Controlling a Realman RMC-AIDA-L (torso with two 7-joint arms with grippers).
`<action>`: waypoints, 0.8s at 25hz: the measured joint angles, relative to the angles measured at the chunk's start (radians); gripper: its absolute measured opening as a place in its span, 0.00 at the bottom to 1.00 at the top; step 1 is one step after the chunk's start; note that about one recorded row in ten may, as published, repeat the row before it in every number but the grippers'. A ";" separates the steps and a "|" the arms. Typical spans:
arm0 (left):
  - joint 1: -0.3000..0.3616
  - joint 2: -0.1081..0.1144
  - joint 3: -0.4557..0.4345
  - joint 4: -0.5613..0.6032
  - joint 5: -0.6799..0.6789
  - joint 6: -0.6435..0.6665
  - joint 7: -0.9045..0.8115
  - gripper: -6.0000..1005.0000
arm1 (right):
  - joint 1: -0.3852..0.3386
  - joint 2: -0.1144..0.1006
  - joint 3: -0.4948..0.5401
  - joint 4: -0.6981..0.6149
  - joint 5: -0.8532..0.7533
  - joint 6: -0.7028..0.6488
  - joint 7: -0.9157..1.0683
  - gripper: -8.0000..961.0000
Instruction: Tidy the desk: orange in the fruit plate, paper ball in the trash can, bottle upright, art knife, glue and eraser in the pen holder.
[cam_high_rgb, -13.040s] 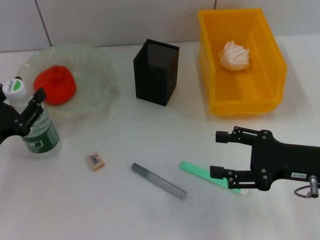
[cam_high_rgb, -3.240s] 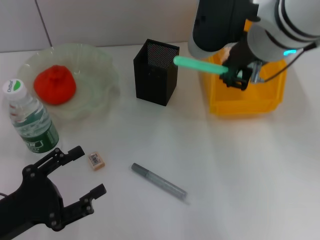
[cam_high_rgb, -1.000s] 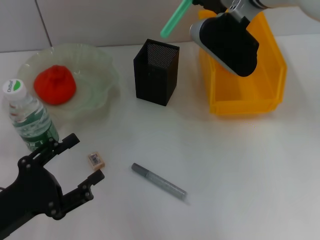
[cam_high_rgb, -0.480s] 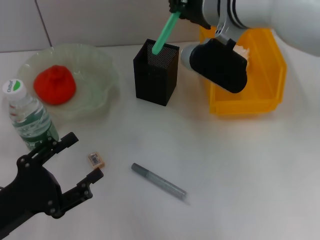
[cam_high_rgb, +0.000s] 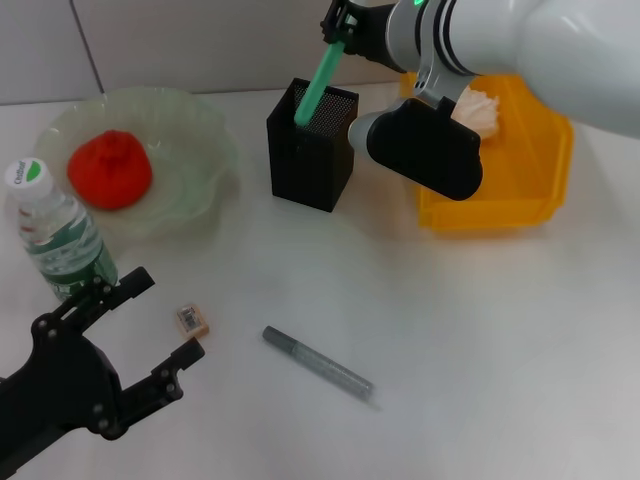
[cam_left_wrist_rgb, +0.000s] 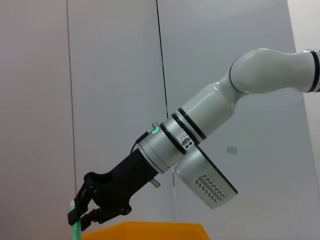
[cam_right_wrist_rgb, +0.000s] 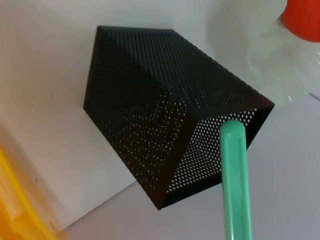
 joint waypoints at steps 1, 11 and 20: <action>0.001 0.000 0.000 0.000 0.000 0.000 0.000 0.79 | 0.000 0.000 0.000 0.001 0.000 0.000 0.000 0.19; -0.002 0.000 0.000 0.000 0.001 0.000 0.000 0.79 | 0.001 0.000 -0.002 0.026 0.000 0.036 -0.021 0.19; -0.005 0.000 0.000 0.000 0.002 0.000 0.000 0.79 | 0.002 0.000 -0.002 0.057 0.000 0.066 -0.038 0.19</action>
